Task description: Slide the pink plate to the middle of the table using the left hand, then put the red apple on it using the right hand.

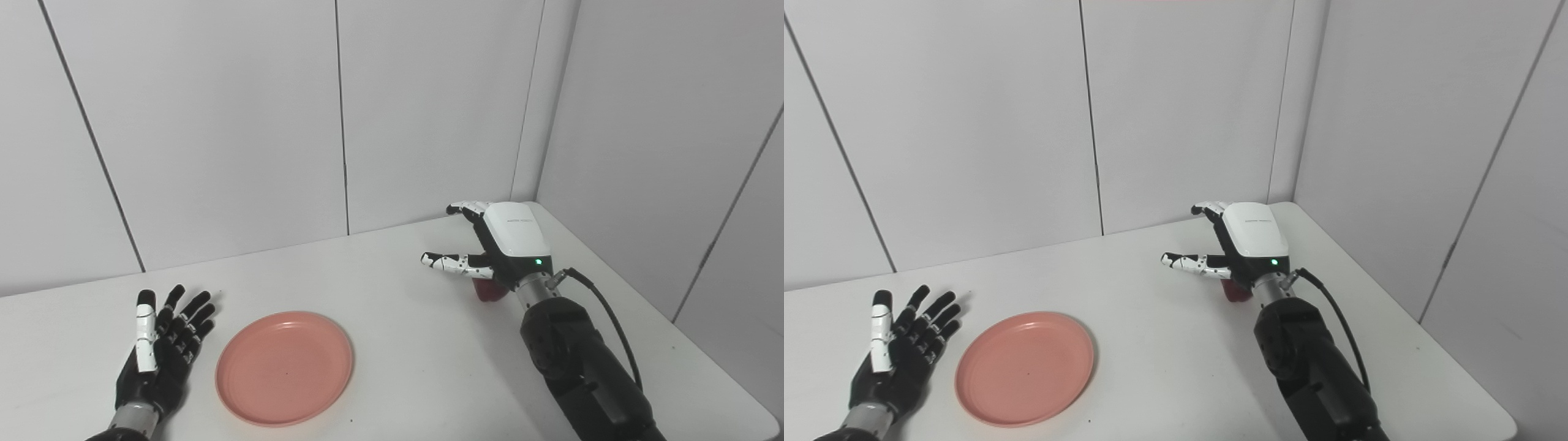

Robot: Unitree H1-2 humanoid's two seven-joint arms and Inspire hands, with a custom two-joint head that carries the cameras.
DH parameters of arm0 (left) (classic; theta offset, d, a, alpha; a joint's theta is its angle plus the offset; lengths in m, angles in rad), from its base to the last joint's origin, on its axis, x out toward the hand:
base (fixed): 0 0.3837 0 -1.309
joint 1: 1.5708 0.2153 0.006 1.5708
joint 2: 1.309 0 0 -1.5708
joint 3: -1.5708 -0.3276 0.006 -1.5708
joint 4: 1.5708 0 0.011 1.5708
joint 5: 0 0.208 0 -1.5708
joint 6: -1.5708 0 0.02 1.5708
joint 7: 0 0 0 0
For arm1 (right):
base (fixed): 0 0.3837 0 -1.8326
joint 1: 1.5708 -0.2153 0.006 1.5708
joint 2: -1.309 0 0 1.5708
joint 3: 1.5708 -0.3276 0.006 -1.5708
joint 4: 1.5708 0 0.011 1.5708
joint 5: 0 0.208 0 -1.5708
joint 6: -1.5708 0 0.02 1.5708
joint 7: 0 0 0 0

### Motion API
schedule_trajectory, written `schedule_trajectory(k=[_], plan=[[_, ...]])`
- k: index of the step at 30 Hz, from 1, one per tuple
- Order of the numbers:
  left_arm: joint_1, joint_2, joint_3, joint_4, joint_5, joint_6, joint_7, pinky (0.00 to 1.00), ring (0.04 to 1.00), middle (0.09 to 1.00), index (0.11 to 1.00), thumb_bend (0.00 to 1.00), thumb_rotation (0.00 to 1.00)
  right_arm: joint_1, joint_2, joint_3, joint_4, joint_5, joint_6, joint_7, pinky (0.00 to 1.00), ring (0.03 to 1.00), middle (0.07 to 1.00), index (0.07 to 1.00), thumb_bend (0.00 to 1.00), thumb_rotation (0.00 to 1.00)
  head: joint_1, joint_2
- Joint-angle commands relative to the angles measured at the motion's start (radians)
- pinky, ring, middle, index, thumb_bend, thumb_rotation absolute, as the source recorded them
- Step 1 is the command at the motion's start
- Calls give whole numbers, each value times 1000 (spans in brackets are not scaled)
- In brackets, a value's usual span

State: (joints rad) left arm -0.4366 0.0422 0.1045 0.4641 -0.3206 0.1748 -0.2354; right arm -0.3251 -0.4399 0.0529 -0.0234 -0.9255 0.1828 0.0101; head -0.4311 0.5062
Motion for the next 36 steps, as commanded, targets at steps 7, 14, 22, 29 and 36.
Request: schedule_trajectory(k=[7,14,22,29,36], plan=[[41,4,-10,46,21,69,23,959,905,877,983,652,999,-55,-66,-13,-44,-31,93,84,668,750,759,724,903,913,1,2],[42,6,-14,53,24,57,18,968,912,888,987,655,1000,-58,-88,-10,-34,-39,116,102,639,732,744,722,898,896,2,3],[43,7,-16,54,24,58,22,969,911,885,987,656,1000,-55,-99,-8,-2,-46,122,94,650,738,753,718,904,884,2,3],[46,7,-19,52,26,55,25,959,905,878,981,668,995,-48,-110,-4,39,-47,114,71,663,736,751,717,913,887,10,6],[50,6,-22,46,25,57,26,940,896,870,976,669,994,-50,-115,19,92,-68,113,43,629,718,738,720,921,908,14,7]])
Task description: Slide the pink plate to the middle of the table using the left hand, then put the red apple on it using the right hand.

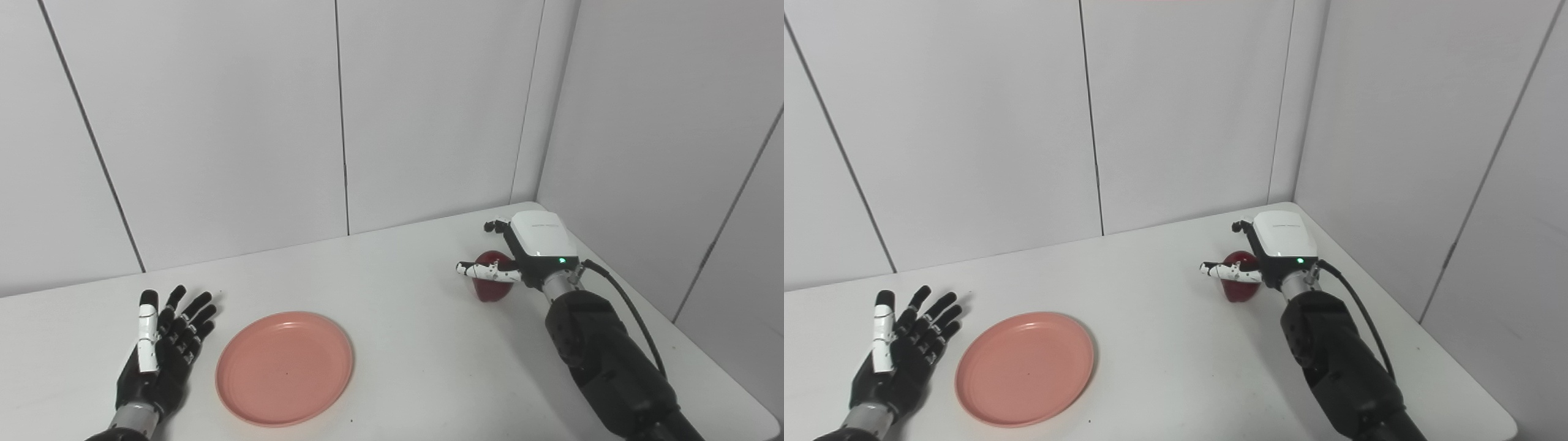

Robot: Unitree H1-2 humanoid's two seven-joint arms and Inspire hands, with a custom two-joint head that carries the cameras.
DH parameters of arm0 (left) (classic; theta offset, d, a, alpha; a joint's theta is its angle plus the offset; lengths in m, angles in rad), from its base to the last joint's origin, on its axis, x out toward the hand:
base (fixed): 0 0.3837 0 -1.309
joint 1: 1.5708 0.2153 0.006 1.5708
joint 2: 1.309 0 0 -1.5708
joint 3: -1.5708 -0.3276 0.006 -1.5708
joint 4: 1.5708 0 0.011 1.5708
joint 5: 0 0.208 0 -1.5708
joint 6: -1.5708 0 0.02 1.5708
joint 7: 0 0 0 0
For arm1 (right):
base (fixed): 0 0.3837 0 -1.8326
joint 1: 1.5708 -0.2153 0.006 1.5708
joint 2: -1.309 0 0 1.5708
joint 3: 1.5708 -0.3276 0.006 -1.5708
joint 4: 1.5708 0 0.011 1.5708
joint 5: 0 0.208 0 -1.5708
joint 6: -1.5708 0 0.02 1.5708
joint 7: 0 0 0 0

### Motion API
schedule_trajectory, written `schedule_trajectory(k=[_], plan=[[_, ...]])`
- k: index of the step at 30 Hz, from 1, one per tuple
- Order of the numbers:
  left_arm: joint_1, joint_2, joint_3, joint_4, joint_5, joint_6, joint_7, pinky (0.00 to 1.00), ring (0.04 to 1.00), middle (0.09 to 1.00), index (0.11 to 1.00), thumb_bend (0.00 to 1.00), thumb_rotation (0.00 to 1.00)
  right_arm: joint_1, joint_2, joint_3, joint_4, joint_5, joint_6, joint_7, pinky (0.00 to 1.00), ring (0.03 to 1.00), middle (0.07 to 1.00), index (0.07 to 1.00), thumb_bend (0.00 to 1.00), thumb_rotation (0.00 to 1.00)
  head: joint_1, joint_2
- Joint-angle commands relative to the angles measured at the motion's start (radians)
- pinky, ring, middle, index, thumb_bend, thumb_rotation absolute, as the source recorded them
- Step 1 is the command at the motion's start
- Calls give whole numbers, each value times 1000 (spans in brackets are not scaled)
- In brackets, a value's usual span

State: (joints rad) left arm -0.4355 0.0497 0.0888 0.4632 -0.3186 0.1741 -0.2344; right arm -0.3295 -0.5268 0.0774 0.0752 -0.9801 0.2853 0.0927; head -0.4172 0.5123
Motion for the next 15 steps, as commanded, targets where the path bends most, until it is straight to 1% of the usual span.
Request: schedule_trajectory(k=[1,9,12,15], plan=[[48,-1,-5,47,21,57,24,940,898,871,975,669,989,-47,-28,-4,1,-12,11,-42,635,721,740,721,921,907,1,1],[48,1,-5,51,22,57,23,967,911,883,983,661,994,-49,-22,5,44,-6,22,-54,660,735,752,725,921,907,4,1],[48,3,-7,55,22,54,20,958,909,880,982,665,994,-49,-20,4,55,-2,27,-53,669,740,754,729,917,902,4,1],[51,0,-7,42,22,64,24,949,904,873,974,672,984,-46,-20,4,58,0,31,-51,673,738,754,732,915,904,8,0]])
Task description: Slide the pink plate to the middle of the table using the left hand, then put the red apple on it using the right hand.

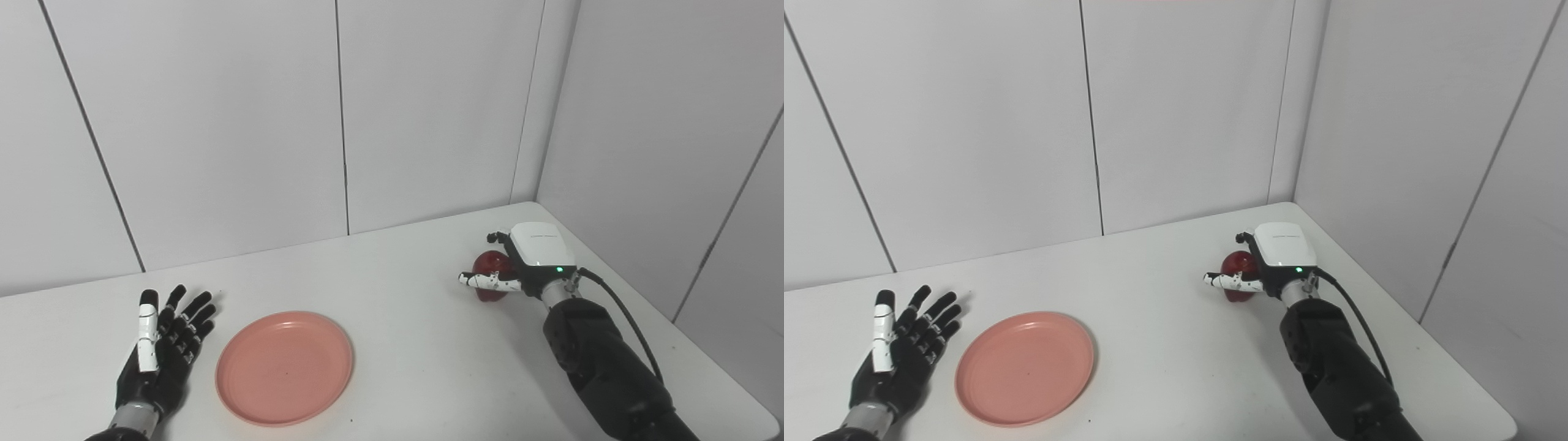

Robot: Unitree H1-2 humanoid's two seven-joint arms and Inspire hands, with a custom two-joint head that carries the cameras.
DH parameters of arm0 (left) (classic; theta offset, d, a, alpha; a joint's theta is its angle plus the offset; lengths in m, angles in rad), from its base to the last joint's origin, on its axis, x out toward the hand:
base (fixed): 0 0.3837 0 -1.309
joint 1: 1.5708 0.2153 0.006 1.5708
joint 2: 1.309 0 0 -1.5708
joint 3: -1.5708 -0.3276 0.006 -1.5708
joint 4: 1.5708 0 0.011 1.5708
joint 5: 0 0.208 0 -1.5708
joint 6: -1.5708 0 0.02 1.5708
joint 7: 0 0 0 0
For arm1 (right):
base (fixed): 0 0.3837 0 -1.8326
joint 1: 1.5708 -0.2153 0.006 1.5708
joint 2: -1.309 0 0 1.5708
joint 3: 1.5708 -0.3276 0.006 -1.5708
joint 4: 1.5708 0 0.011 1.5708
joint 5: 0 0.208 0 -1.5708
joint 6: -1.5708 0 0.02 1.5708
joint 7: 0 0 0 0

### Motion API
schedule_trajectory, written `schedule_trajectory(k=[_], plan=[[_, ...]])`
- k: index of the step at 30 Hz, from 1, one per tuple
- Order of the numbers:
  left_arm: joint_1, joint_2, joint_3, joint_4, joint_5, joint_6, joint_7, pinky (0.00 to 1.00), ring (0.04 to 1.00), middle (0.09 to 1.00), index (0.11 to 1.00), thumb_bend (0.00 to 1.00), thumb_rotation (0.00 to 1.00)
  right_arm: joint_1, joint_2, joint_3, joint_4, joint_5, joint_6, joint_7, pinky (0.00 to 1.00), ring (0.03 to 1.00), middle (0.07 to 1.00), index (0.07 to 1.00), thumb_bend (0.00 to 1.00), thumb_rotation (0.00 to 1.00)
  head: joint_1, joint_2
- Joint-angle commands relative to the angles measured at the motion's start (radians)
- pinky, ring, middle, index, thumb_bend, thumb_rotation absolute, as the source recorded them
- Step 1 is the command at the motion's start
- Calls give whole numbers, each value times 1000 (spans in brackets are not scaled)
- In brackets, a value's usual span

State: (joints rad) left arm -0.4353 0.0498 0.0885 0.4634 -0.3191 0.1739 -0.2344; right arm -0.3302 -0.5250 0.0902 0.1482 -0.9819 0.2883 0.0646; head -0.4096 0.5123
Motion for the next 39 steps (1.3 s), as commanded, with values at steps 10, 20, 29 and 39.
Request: schedule_trajectory(k=[10,20,29,39], plan=[[53,-2,-9,35,26,70,33,947,902,872,972,649,1000,-37,-27,-1,-3,10,18,-35,667,735,753,732,906,880,2,0],[54,3,-16,35,28,69,27,938,896,874,970,653,1000,-32,-22,-3,9,32,17,-44,683,733,748,730,900,865,2,0],[57,2,-17,17,25,80,29,940,892,864,961,656,993,-33,-20,4,53,55,12,-58,660,732,755,733,909,875,7,2],[57,6,-19,12,26,85,30,951,901,871,966,649,992,-34,-14,14,83,82,9,-87,617,707,750,735,887,853,15,5]])
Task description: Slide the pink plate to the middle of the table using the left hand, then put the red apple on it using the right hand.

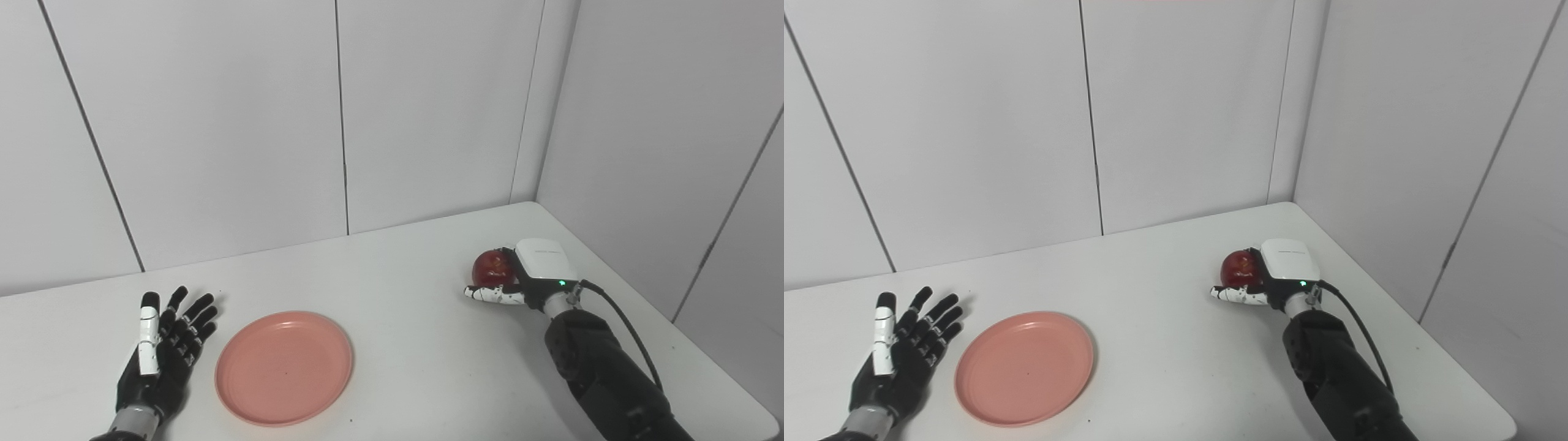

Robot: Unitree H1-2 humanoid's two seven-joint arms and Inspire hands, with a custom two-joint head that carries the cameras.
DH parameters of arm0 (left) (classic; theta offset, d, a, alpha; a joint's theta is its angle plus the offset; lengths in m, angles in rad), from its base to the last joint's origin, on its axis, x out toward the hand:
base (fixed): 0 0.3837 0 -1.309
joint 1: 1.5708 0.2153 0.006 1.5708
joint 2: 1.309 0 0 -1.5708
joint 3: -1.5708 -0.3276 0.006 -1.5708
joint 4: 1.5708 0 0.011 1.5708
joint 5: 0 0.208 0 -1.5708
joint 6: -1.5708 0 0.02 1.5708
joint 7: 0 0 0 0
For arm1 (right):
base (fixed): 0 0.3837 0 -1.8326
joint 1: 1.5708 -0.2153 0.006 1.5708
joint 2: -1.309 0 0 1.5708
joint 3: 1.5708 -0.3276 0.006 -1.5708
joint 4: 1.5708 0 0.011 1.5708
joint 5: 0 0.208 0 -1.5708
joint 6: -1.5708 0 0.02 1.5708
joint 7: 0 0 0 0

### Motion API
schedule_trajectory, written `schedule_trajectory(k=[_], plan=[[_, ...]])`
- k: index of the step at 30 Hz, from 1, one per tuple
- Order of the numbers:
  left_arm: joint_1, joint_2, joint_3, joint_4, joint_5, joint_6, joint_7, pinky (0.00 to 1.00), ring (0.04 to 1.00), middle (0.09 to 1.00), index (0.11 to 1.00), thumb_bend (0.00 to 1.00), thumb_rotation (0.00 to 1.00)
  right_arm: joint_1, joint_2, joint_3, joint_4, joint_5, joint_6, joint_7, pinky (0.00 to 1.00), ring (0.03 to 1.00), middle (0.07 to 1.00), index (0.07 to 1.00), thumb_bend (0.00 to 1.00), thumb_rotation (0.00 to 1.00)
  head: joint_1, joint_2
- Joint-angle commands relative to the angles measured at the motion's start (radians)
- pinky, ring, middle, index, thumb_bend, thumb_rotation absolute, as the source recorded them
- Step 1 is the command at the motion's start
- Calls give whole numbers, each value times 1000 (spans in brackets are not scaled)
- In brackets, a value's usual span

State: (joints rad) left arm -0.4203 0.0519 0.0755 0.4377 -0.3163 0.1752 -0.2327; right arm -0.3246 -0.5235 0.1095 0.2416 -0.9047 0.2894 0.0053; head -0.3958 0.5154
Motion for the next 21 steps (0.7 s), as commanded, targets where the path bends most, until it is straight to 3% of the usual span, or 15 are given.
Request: schedule_trajectory(k=[1,6,16,18,21], plan=[[41,5,-6,39,22,82,27,950,901,871,966,649,993,-40,-15,-4,-9,6,9,-29,602,698,747,736,881,851,2,2],[39,7,-6,48,18,77,18,954,904,875,967,650,995,-39,-12,-7,-7,28,5,-40,509,633,720,738,857,839,2,3],[38,3,-6,48,21,77,26,940,896,872,965,650,999,-31,-9,-13,10,101,-62,-135,434,546,646,698,822,800,5,2],[37,2,-4,49,20,77,28,940,896,871,963,650,998,-30,0,-28,20,135,-94,-180,418,514,601,666,758,703,5,1],[37,2,-5,50,20,74,25,945,897,871,966,655,997,-32,3,-39,55,173,-185,-272,358,436,526,620,671,655,7,2]])
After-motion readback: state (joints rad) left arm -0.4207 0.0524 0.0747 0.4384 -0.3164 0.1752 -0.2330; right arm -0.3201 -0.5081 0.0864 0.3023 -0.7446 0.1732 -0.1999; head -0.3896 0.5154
